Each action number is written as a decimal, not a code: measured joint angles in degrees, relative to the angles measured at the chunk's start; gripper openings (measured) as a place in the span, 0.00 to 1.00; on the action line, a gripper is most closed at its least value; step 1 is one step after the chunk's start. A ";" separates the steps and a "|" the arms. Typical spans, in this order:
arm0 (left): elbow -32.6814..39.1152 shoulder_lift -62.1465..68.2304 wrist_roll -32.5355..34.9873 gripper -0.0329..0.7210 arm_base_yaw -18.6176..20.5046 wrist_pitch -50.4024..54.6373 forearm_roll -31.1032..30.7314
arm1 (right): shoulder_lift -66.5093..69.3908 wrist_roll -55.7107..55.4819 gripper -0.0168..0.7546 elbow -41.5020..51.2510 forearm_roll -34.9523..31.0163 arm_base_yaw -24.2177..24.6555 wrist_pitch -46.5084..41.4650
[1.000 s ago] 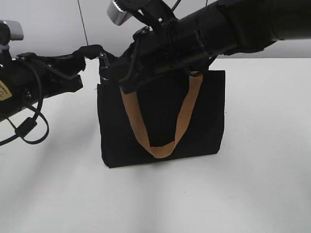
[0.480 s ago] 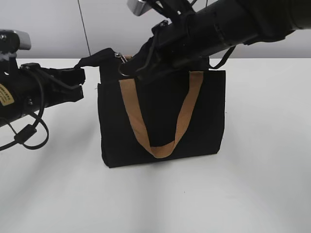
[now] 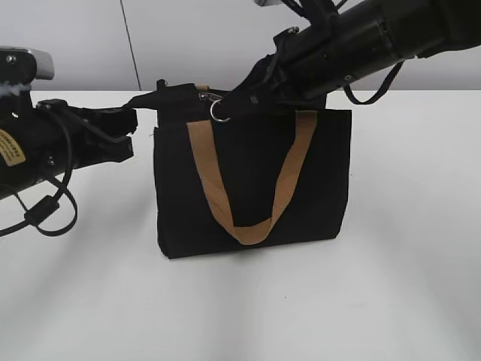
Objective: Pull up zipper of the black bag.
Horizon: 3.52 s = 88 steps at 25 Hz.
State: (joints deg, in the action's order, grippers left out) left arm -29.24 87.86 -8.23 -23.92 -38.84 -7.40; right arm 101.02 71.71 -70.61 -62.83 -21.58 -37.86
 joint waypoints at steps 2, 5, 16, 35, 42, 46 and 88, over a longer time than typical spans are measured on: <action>0.00 -0.04 0.10 0.07 -0.24 0.00 -0.44 | 0.00 -1.11 0.02 0.00 -0.52 1.46 -2.15; 0.00 -0.04 0.24 0.07 -0.41 0.00 -1.41 | 0.00 -2.37 0.02 0.00 -1.26 3.47 -4.37; -0.06 -6.92 0.30 0.07 -0.36 1.64 -0.45 | -0.06 -2.91 0.02 0.00 -5.79 3.98 -5.72; -0.06 -14.30 0.30 0.07 0.01 14.02 1.39 | -0.48 -5.73 0.02 0.00 2.64 8.64 -4.64; -0.06 -13.83 0.30 0.07 0.12 14.51 1.34 | -3.15 -7.99 0.02 0.00 6.49 15.36 -7.06; -0.06 -13.83 0.30 0.06 0.12 14.91 1.04 | -3.49 -8.98 0.02 0.00 6.58 15.92 -7.79; -8.33 -54.99 -1.22 0.54 -1.03 90.13 5.32 | -50.56 -33.28 0.47 29.70 28.56 6.61 -7.99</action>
State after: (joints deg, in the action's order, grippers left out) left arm -37.57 32.87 -9.45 -24.95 51.28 -2.07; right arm 50.46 38.43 -40.92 -34.26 -14.96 -45.85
